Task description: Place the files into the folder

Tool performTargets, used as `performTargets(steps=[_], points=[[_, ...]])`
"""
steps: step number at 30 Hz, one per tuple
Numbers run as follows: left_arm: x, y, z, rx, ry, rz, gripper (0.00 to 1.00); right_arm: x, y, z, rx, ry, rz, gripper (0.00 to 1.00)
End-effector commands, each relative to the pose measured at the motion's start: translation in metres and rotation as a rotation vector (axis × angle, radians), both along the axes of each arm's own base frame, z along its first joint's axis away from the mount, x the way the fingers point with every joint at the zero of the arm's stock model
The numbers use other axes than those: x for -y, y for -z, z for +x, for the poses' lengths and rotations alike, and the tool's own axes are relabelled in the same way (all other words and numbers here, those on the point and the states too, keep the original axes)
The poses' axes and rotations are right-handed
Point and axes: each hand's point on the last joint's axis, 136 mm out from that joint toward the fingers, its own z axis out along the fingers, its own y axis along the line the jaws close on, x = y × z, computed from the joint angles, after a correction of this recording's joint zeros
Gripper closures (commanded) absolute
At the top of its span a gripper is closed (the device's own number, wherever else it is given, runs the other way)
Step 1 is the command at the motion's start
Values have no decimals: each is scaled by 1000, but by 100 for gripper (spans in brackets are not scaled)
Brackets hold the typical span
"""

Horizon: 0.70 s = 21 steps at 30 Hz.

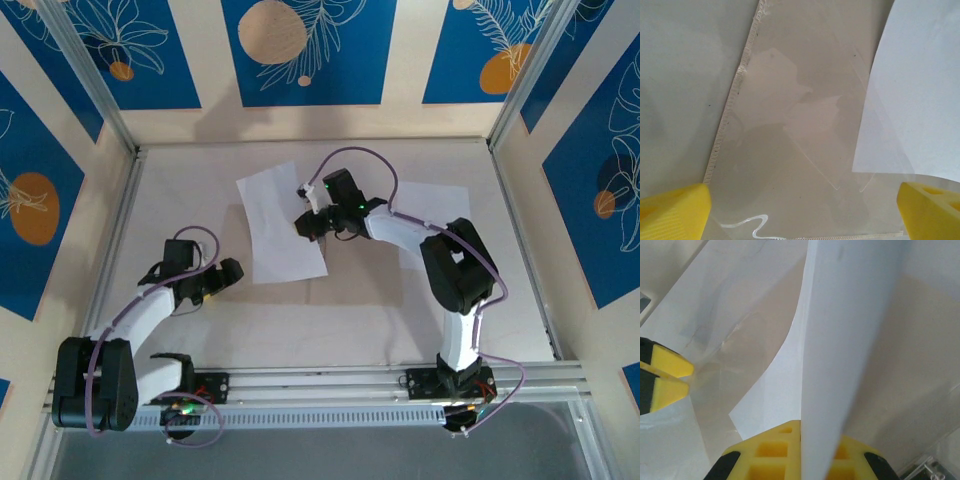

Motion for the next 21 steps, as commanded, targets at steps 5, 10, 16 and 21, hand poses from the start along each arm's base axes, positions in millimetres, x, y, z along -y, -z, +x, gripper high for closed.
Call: performTargets(steps=[5, 10, 16, 21], points=[[-3, -2, 0, 0, 3, 1, 4, -8, 9, 6, -45, 3, -14, 100], [-3, -1, -1, -2, 5, 3, 4, -6, 17, 10, -116, 41, -37, 100], [-3, -1, -2, -2, 5, 1, 4, -6, 18, 12, -201, 73, -41, 99], [-3, 0, -2, -5, 5, 0, 5, -5, 26, 15, -232, 93, -63, 98]])
